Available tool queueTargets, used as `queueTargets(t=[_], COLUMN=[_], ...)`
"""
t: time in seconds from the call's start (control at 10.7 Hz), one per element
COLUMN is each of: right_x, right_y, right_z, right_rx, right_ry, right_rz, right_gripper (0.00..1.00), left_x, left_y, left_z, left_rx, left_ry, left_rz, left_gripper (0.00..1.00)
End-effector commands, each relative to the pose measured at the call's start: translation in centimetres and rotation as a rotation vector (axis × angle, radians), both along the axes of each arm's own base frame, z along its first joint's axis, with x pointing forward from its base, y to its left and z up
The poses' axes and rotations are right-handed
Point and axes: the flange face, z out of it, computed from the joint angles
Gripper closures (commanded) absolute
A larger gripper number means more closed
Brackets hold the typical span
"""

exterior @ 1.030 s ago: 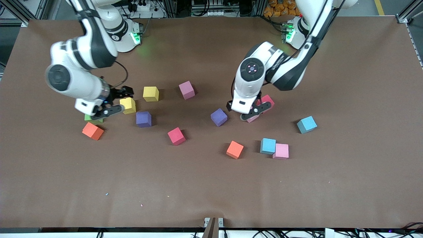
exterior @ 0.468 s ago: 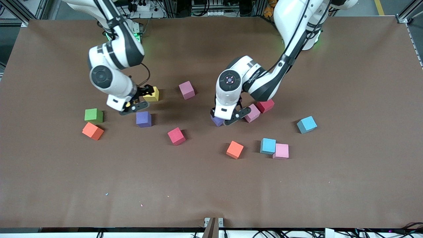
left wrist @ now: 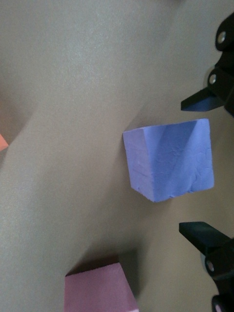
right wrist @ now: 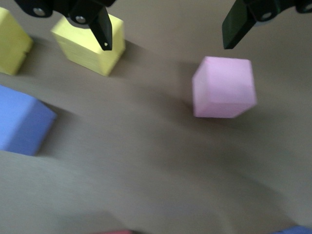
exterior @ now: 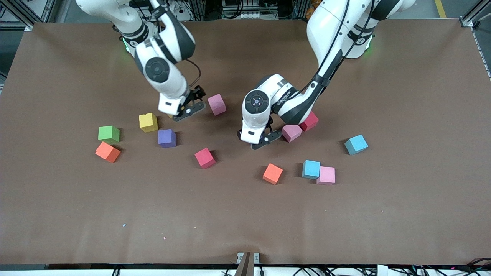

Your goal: Arrange 11 blocks into digit 3

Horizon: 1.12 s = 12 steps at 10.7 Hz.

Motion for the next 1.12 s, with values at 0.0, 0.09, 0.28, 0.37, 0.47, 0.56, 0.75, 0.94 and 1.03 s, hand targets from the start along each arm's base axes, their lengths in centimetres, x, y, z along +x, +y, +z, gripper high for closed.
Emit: queueTargets(t=[0.0,0.09,0.28,0.37,0.47,0.56,0.75,0.94,1.03], right_x=[-1.7,-2.6,-3.4,-3.5,-3.9,-3.8,-4.0,-4.0,-3.9], right_y=[2.8,4.0,5.1,5.3,5.7,5.8,6.0,6.1,6.1], right_z=[-3.1,-4.4,-6.5,-7.1,-7.8,-8.4,-9.3,-8.7,-7.9], right_rx=[-0.002,-0.01,-0.017,-0.019,-0.021,-0.018,-0.021,-0.023,-0.019], right_ry=[-0.018,-0.023,-0.033,-0.036,-0.041,-0.05,-0.052,-0.05,-0.05], right_rz=[-0.018,-0.038,-0.054,-0.055,-0.066,-0.073,-0.072,-0.096,-0.097], right_gripper=[0.0,0.0,0.0,0.0,0.0,0.0,0.0,0.0,0.0], left_x=[0.3,0.2,0.2,0.2,0.1,0.3,-0.2,-2.7,-4.6], left_y=[-0.5,-0.4,-0.2,-0.1,0.0,0.1,0.3,0.0,-0.4], left_z=[-0.9,-1.7,-2.2,-2.7,-2.9,-2.5,-1.9,-0.4,0.4], left_rx=[0.013,0.026,0.041,0.045,0.047,0.044,0.049,0.04,0.028], left_ry=[-0.028,-0.027,-0.034,-0.027,-0.025,-0.031,-0.028,-0.015,0.002], left_rz=[-0.012,-0.021,-0.036,-0.033,-0.04,-0.038,-0.055,-0.144,-0.199], left_gripper=[0.0,0.0,0.0,0.0,0.07,0.49,0.81,0.87,0.86])
